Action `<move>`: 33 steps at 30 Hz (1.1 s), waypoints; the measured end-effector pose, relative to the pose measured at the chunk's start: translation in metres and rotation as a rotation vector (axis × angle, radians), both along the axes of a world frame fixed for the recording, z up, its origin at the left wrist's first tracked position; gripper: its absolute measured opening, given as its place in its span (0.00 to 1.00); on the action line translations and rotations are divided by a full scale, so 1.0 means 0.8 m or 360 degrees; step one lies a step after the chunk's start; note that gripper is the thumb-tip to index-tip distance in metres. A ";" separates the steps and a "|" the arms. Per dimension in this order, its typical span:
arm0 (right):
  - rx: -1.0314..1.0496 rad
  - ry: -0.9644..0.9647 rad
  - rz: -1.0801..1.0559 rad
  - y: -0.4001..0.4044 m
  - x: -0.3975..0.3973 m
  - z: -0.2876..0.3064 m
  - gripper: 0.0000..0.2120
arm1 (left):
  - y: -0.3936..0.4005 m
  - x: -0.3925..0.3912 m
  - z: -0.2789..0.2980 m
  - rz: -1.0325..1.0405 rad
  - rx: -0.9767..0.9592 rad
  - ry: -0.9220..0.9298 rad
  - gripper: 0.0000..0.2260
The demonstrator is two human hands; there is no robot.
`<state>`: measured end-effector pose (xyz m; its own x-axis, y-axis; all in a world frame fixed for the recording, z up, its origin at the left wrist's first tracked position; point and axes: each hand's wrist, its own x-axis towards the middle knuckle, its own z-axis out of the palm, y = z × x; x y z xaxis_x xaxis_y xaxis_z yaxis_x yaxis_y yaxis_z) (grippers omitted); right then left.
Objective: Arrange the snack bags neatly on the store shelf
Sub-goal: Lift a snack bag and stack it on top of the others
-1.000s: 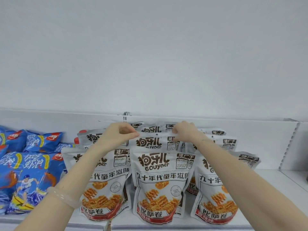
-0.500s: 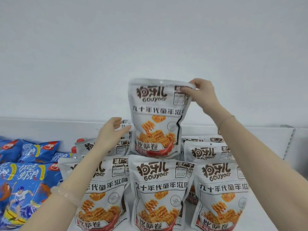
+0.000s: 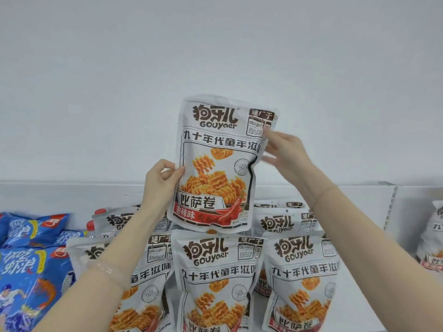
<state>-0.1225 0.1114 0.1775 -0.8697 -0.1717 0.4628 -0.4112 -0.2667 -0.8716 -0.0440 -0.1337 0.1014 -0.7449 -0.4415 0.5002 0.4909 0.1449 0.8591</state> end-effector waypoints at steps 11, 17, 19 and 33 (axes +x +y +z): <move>0.0184 0.0006 -0.0334 0.005 -0.022 -0.046 0.23 | 0.002 0.002 -0.008 -0.0152 -0.0008 -0.0084 0.11; 0.0195 0.0042 -0.0203 -0.002 -0.024 -0.030 0.24 | -0.005 0.002 0.001 -0.0124 -0.0055 -0.0057 0.11; 0.0214 0.0025 -0.0175 -0.007 -0.025 -0.025 0.19 | -0.008 0.002 0.004 -0.0073 -0.0088 -0.0072 0.10; 0.0382 -0.0075 -0.0228 -0.037 -0.053 -0.080 0.12 | -0.042 -0.018 0.075 -0.0037 -0.0036 -0.0193 0.13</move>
<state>-0.1650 0.0818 0.1139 -0.9125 -0.1455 0.3824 -0.3875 0.0076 -0.9218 -0.0588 -0.1671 0.1614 -0.8104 -0.4131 0.4154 0.3869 0.1550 0.9090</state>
